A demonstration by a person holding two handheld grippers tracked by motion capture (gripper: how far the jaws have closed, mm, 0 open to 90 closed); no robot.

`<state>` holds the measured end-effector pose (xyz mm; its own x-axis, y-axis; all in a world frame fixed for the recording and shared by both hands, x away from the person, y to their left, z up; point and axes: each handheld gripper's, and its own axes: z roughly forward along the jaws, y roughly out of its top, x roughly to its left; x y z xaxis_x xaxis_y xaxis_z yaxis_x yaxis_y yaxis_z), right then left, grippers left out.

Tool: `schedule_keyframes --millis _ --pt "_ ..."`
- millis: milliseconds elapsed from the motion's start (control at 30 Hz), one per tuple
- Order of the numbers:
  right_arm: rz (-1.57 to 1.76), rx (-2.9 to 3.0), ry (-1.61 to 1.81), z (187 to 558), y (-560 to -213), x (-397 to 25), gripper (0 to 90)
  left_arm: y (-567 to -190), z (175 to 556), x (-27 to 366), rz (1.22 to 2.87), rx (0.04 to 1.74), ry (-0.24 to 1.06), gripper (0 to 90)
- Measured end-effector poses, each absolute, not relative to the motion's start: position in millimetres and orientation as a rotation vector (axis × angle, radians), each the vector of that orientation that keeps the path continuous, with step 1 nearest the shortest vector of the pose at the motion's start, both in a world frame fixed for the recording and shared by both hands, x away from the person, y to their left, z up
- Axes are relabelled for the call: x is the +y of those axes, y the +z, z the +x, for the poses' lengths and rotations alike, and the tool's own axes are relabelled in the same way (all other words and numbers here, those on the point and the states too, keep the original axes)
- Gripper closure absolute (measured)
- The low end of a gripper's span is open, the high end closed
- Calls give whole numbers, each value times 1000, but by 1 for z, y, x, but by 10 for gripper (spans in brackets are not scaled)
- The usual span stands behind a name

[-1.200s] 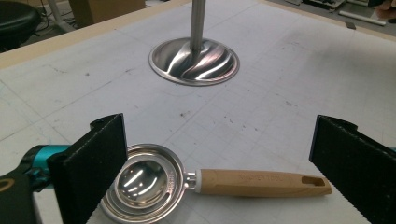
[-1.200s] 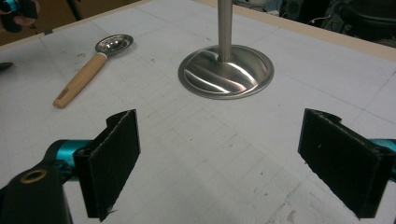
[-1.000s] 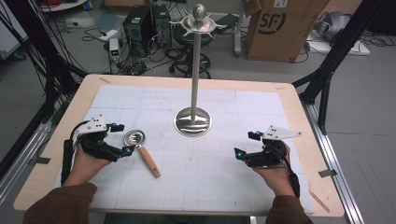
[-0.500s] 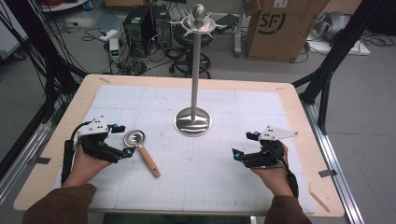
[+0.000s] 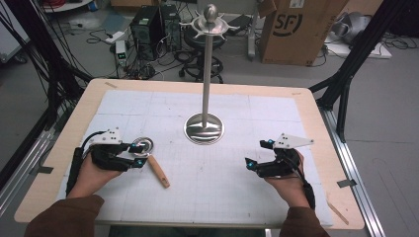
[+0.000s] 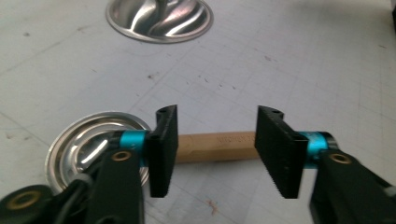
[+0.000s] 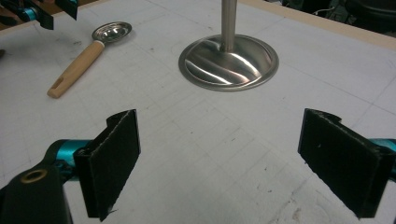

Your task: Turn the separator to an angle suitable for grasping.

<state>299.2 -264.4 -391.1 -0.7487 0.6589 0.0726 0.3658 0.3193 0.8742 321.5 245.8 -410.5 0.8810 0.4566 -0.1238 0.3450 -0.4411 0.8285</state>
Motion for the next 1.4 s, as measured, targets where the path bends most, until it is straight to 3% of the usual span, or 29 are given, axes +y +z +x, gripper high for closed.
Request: schedule_keyframes --millis 300,400,733,1067,1400 --pt "924 2300 1391 300 -393 -264 118 -419 320 235 2159 523 76 714" --pt "924 2303 1388 300 -393 -263 118 -420 319 231 2175 488 75 825" --pt "921 2304 1383 300 -393 -263 118 -425 317 225 2227 460 56 896" --pt "922 2306 1380 301 -394 -262 119 -435 316 209 2317 407 62 897" --pt "917 2310 1373 301 -395 -262 119 -437 315 197 2296 410 86 897"
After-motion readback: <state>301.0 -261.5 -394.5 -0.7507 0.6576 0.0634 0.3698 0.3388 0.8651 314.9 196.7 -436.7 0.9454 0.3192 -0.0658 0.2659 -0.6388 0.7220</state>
